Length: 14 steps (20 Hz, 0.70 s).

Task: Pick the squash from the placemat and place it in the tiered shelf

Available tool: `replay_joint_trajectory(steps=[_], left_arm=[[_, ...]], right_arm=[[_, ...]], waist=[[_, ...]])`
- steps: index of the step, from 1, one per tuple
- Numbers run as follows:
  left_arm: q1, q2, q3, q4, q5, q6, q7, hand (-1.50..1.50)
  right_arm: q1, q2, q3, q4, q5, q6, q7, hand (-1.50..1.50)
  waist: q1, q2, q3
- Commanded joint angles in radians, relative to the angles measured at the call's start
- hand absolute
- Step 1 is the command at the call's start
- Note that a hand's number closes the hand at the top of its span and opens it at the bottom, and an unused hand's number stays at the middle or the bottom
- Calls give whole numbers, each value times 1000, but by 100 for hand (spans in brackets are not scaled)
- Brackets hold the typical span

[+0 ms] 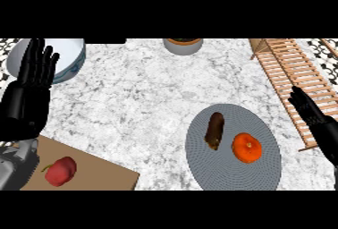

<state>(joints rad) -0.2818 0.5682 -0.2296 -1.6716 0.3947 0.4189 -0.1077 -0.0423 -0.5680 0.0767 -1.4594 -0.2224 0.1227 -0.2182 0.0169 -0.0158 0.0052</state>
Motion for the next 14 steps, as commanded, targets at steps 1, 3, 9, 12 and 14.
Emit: replay_joint_trajectory(steps=[1, 3, 9, 12, 14], left_arm=[[4, -1, 35, 2, 1, -23, 58, 0], [7, 15, 14, 58, 35, -35, 115, 0], [90, -2, -15, 120, 87, -64, 183, 0], [65, -3, -2, 153, 107, -102, 200, 0], [81, -39, -32, 131, 74, -85, 205, 0]], right_arm=[[-29, 49, -27, -25, 34, -88, 65, 150], [-64, 37, -117, -15, 22, -214, 125, 150], [-27, 137, -290, 34, -17, -535, 355, -150], [-11, 210, -280, -109, -77, -528, 317, -150], [50, 200, -243, -259, -45, -534, 364, -150]], waist=[[-17, 15, -5], [-22, 16, -6], [-64, 13, -8], [-54, 11, -6], [-38, 11, -6]])
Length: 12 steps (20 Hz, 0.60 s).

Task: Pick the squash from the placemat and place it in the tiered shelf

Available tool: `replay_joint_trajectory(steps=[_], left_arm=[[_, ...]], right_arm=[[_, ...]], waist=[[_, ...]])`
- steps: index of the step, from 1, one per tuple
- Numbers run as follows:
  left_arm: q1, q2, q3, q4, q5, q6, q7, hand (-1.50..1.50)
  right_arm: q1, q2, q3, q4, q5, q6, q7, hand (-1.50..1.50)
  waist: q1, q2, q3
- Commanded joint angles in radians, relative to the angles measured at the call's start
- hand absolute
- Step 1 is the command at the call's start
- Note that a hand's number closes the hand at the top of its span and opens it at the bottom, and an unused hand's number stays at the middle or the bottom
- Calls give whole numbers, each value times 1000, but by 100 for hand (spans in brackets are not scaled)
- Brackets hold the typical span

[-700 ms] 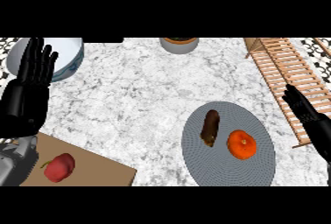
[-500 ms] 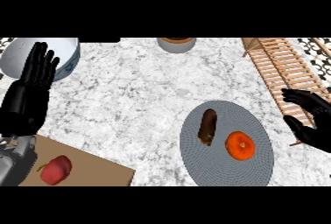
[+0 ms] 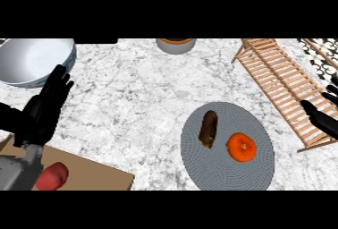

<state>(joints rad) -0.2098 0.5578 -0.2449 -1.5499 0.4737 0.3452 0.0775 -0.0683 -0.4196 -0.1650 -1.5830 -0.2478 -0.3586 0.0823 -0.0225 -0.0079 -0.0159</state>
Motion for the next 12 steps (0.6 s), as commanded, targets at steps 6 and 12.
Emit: replay_joint_trajectory(steps=[6, 12], left_arm=[[-26, -29, 28, 60, -2, -55, 10, 0], [-66, -22, 9, 50, -18, -55, 39, 0]], right_arm=[[156, -106, 149, -411, 66, 10, 417, -150], [104, -432, 250, -394, 166, 215, 741, -150]], waist=[[7, 4, 12], [43, 15, 5]])
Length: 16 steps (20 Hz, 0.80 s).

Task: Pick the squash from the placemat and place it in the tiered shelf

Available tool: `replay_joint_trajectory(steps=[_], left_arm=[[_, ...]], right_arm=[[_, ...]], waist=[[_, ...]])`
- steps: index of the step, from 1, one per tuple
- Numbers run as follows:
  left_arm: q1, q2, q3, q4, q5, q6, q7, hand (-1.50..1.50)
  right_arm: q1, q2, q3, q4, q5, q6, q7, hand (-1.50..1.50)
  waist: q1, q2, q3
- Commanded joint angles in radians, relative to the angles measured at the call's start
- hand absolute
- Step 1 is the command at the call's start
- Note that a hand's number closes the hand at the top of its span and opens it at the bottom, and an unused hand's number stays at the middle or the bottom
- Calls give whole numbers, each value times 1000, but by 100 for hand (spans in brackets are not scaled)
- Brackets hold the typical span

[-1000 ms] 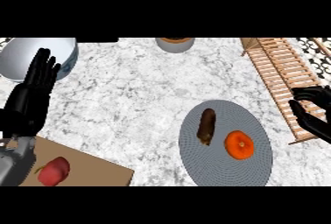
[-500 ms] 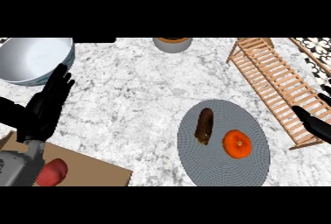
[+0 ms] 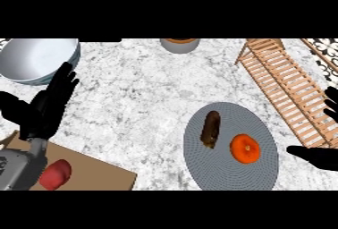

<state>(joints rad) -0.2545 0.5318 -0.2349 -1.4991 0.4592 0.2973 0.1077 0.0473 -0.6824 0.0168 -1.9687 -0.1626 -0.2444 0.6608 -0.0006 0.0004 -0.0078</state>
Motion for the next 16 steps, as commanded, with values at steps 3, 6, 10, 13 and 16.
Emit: replay_joint_trajectory(steps=[3, 6, 10, 13, 16], left_arm=[[-42, -27, -23, 31, -26, 1, -5, 0], [-55, -16, -17, 38, -3, -48, 10, 0], [-41, -58, -22, 56, -39, -19, -29, 0], [-50, -46, 3, 67, -17, -52, -21, 0], [-65, -61, -15, 26, -35, -16, 27, 0]], right_arm=[[-56, -312, 127, -22, 154, 216, 274, -150], [-177, -314, 220, -20, 186, 252, 464, -150], [-355, -226, 339, -3, 188, 292, 665, -150], [-444, -132, 420, 57, 235, 278, 746, -150], [-474, -84, 483, 122, 239, 317, 759, -150]], waist=[[25, 14, -4], [53, 13, 1], [51, 8, 4], [52, 7, 4], [43, 3, 5]])
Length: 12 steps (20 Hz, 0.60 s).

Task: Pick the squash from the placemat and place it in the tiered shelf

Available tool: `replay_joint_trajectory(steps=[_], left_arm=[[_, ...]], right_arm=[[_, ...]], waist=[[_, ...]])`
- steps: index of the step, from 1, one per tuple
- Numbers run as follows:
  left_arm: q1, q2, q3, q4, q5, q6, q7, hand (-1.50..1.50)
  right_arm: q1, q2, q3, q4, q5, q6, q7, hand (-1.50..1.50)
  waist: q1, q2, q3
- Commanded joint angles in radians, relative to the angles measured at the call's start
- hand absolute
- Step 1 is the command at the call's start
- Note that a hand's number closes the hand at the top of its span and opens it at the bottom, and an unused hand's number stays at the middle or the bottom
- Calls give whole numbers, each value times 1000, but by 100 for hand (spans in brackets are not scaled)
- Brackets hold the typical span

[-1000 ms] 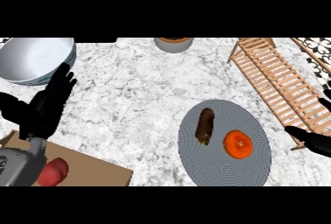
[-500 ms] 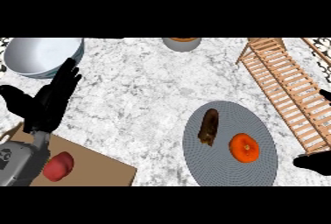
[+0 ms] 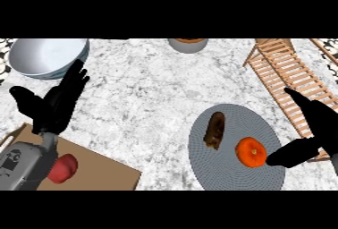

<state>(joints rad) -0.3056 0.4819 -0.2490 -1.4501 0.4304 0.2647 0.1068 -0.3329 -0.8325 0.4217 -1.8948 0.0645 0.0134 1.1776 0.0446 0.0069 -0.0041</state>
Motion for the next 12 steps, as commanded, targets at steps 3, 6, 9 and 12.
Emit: replay_joint_trajectory(steps=[3, 6, 9, 12], left_arm=[[-3, -22, -12, -9, -17, 8, 9, 0], [19, -8, 18, -10, -6, -5, -4, 0], [30, -15, 24, 35, -23, -6, -30, 0], [5, -15, 28, 16, -19, -12, 0, 0]], right_arm=[[-130, 94, 147, 147, 35, 90, 258, -150], [-161, 112, 167, 169, 29, 97, 308, -150], [-171, 116, 182, 196, 20, 125, 304, -150], [-170, 163, 241, 207, 46, 108, 310, -150]], waist=[[5, 0, 1], [-4, -5, 1], [-25, -5, 1], [-36, -9, 1]])
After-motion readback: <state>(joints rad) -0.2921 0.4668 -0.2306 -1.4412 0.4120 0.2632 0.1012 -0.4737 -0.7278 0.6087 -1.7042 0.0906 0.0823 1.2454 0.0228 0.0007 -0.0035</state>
